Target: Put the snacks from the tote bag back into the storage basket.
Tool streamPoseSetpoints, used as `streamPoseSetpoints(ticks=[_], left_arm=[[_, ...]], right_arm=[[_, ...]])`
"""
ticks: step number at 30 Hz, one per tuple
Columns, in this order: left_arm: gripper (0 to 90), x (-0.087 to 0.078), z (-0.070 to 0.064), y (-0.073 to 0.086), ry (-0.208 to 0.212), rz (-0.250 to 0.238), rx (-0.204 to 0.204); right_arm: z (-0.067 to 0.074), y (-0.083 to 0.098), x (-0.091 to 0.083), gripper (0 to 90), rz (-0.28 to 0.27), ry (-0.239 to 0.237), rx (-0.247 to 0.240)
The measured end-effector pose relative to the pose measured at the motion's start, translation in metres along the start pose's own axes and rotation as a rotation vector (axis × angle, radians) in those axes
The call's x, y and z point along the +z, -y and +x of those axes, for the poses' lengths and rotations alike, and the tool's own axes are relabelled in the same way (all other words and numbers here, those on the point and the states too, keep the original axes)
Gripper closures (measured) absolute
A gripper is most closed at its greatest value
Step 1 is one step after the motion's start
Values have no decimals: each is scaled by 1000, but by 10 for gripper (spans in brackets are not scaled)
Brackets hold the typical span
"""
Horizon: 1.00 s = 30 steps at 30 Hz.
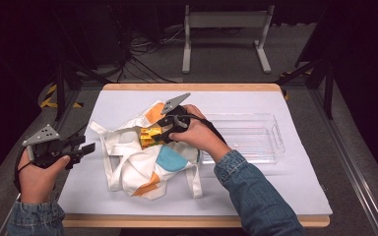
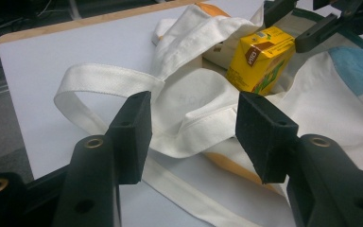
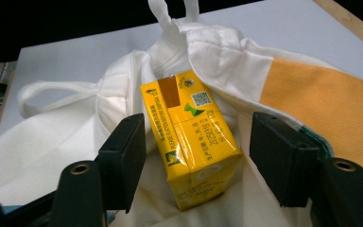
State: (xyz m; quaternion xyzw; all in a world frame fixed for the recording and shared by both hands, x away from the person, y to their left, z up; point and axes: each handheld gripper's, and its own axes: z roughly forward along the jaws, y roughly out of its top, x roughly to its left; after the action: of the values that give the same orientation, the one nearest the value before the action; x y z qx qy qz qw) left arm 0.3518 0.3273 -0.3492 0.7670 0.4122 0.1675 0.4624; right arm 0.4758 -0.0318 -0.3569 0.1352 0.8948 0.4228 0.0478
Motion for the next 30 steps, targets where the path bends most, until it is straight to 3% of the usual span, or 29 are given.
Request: streamPoseSetpoints(ticks=[7,15,17,25,30], left_arm=[[463,-1,1,0,0,-7,1],[455,0,-1,0,-3,-9,-2],[456,1,0,0,-7,-5,14],[457,2,-2,0,0,-5,6],[462,1,-1,0,-1,-8,3]], right_arm=[[0,1,14,388,49,-4,-18],[1,1,24,386,55,-1,-22],[1,1,26,397,60,-2,-28],[1,1,25,487,82,-22,-62],[0,0,23,499,91,-33,-83]])
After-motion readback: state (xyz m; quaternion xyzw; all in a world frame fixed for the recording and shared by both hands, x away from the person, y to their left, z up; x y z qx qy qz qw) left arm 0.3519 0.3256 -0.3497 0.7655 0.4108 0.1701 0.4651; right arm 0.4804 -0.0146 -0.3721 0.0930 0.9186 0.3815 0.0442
